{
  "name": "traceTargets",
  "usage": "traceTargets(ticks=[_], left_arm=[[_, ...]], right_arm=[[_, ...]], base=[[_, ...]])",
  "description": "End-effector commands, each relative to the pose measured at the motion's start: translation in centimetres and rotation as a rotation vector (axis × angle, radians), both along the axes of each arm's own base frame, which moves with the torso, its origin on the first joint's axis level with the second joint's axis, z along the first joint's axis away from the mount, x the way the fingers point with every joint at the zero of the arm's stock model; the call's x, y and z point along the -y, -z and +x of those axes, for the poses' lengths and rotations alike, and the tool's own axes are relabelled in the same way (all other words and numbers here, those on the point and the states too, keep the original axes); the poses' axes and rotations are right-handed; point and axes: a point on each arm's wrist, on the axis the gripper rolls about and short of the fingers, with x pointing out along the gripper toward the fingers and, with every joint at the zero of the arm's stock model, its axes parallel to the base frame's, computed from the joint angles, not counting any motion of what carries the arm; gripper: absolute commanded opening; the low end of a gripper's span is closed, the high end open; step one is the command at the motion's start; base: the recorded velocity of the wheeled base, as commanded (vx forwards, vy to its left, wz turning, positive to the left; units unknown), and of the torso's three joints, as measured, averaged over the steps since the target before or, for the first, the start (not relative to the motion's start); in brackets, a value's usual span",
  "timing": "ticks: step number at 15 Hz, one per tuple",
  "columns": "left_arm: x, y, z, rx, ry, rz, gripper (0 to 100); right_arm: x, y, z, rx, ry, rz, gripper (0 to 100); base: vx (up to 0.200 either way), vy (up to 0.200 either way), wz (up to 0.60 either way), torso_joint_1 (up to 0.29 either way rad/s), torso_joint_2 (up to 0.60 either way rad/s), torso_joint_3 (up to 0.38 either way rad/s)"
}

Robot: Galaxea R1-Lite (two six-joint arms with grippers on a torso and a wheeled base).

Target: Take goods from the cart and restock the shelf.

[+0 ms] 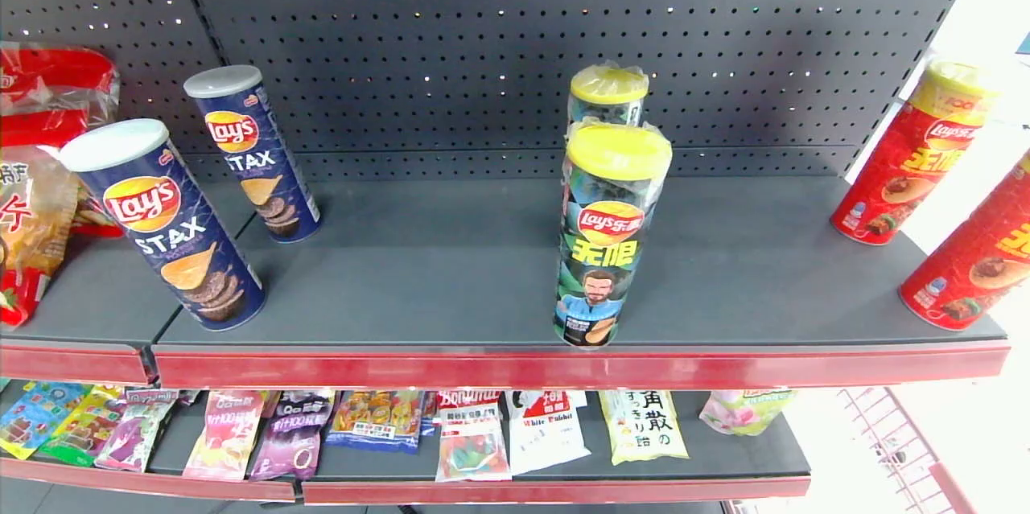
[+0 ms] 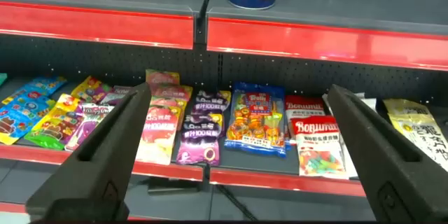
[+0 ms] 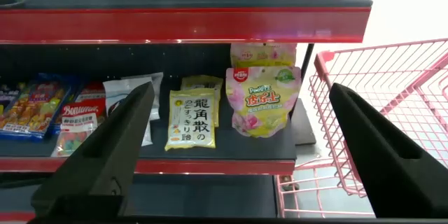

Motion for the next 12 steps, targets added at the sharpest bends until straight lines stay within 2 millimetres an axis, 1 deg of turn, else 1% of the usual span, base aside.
traceTargets(ticks=[1, 12], left_arm=[[0.0, 0.0, 0.0, 0.0, 0.0, 0.0, 100], [0.0, 0.0, 0.0, 0.0, 0.0, 0.0, 100]], right_arm=[[0.0, 0.0, 0.0, 0.0, -0.001, 0.0, 100], [0.0, 0.0, 0.0, 0.0, -0.001, 0.0, 100]], base=[[0.0, 0.0, 0.0, 0.0, 0.0, 0.0], [0.0, 0.0, 0.0, 0.0, 0.0, 0.0]])
